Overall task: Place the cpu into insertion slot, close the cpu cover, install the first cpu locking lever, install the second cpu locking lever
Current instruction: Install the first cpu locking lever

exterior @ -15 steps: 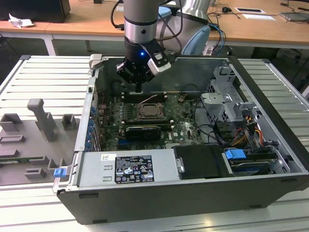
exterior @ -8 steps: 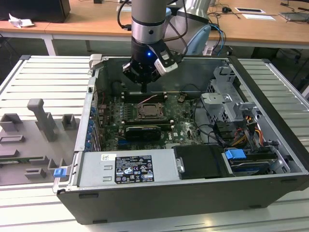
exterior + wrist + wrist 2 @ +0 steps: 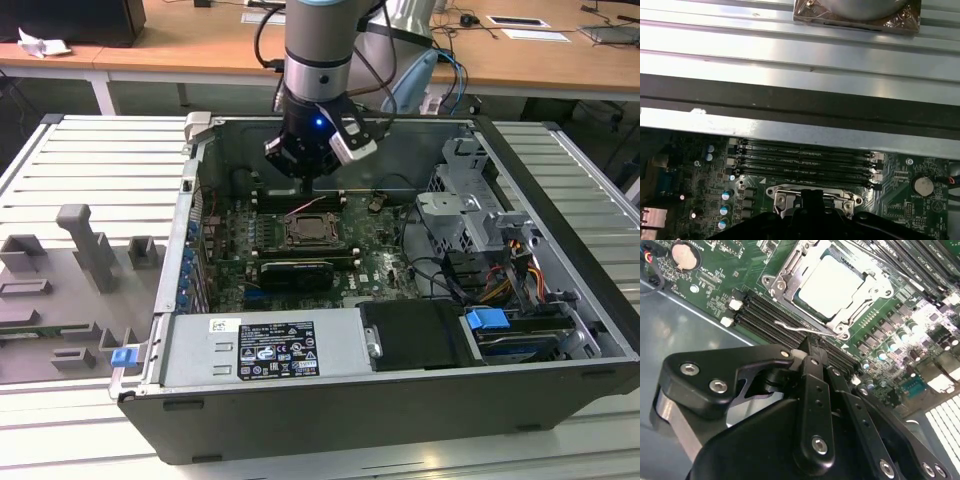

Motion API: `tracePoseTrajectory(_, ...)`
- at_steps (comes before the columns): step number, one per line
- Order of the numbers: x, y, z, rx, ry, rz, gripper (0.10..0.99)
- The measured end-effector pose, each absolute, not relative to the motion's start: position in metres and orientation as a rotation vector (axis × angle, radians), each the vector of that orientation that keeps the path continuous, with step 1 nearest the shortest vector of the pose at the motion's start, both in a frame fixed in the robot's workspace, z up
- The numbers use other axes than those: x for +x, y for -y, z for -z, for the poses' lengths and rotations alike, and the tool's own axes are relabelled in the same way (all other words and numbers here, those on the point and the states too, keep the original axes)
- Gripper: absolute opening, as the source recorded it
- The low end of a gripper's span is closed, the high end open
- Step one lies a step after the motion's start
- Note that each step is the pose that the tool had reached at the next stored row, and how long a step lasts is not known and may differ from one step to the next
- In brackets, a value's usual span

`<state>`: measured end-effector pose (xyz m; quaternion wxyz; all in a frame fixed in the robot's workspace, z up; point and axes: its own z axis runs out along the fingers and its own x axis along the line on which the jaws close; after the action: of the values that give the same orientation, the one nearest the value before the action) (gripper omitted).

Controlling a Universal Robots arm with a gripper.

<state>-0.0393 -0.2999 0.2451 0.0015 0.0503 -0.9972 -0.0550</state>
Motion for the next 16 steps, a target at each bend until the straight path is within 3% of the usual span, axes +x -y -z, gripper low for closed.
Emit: tracePoseTrajectory(16, -0.035, 0.298, -0.233, 0.158, 3.133, 0.173, 0.106)
